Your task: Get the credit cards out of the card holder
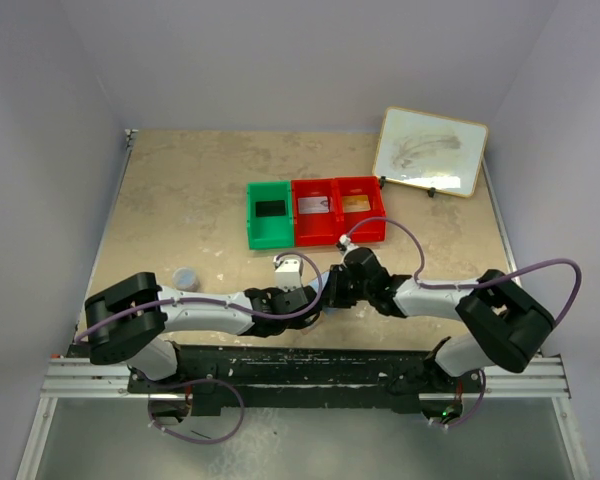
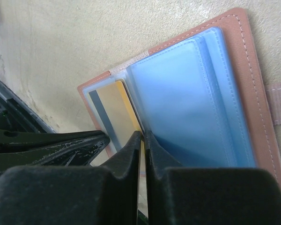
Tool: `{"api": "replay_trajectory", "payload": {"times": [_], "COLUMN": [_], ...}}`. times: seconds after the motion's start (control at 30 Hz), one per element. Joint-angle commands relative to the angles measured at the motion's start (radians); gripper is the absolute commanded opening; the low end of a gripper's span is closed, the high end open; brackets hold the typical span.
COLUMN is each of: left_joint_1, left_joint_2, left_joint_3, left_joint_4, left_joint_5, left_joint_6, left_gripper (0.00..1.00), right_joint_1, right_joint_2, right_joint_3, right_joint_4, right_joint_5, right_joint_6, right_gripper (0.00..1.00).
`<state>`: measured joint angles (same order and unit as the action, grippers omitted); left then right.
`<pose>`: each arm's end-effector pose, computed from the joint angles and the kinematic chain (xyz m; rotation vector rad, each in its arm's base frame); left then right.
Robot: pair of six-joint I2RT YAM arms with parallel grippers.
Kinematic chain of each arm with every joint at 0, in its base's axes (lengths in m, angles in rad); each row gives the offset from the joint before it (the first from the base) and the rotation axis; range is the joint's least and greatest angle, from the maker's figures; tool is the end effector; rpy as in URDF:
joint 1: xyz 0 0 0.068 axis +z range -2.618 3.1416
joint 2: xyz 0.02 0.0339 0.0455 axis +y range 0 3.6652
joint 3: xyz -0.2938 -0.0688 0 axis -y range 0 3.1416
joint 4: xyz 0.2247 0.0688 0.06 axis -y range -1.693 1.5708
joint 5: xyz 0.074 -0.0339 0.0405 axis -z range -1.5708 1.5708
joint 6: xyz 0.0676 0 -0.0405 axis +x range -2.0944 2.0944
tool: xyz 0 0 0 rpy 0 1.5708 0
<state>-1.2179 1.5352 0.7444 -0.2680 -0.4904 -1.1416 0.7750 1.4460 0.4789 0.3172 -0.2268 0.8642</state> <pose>0.1252 -0.2477 0.1731 -0.0677 2.4823 -0.3633 0.1835 0.2010 0.1695 -0.0291 2.4561 1.0797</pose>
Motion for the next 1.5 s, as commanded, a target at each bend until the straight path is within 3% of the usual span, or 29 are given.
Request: {"api": "replay_trajectory", "payload": {"times": [0.0,0.33,0.5,0.7,0.93,1.07,1.27,1.47], "left_joint_1": [0.004,0.004,0.004,0.004,0.005,0.004,0.004,0.004], "left_joint_2": [0.021,0.015,0.025,0.019,0.019,0.017,0.013,0.006], "left_joint_3": [-0.006,-0.008,0.003,0.003,-0.005,-0.019,-0.06,-0.097], "left_joint_4": [-0.039,-0.027,-0.031,-0.037,-0.042,-0.032,-0.012,0.001], "left_joint_5": [-0.015,-0.013,-0.011,-0.013,-0.011,-0.014,-0.018,-0.017], "left_joint_6": [-0.002,0.015,0.028,0.029,0.031,0.029,0.004,-0.01], "left_gripper": [0.0,0.0,0.0,0.0,0.0,0.0,0.0,0.0], "right_joint_1": [-0.001,-0.075,-0.081,-0.081,-0.081,-0.08,-0.081,-0.083], "right_joint_2": [-0.033,-0.129,-0.127,-0.081,0.023,0.07,0.062,0.068], "right_joint_3": [-0.018,-0.1,-0.098,-0.051,-0.003,-0.017,-0.079,-0.098], "right_joint_4": [0.079,0.12,0.074,0.021,0.01,0.067,0.258,0.345], "right_joint_5": [-0.126,-0.178,-0.13,-0.097,-0.116,-0.18,-0.311,-0.362], "right_joint_6": [0.018,0.019,0.022,-0.02,-0.084,-0.095,-0.053,-0.018], "right_gripper": [0.03,0.0,0.0,0.26,0.32,0.31,0.22,0.15]}}
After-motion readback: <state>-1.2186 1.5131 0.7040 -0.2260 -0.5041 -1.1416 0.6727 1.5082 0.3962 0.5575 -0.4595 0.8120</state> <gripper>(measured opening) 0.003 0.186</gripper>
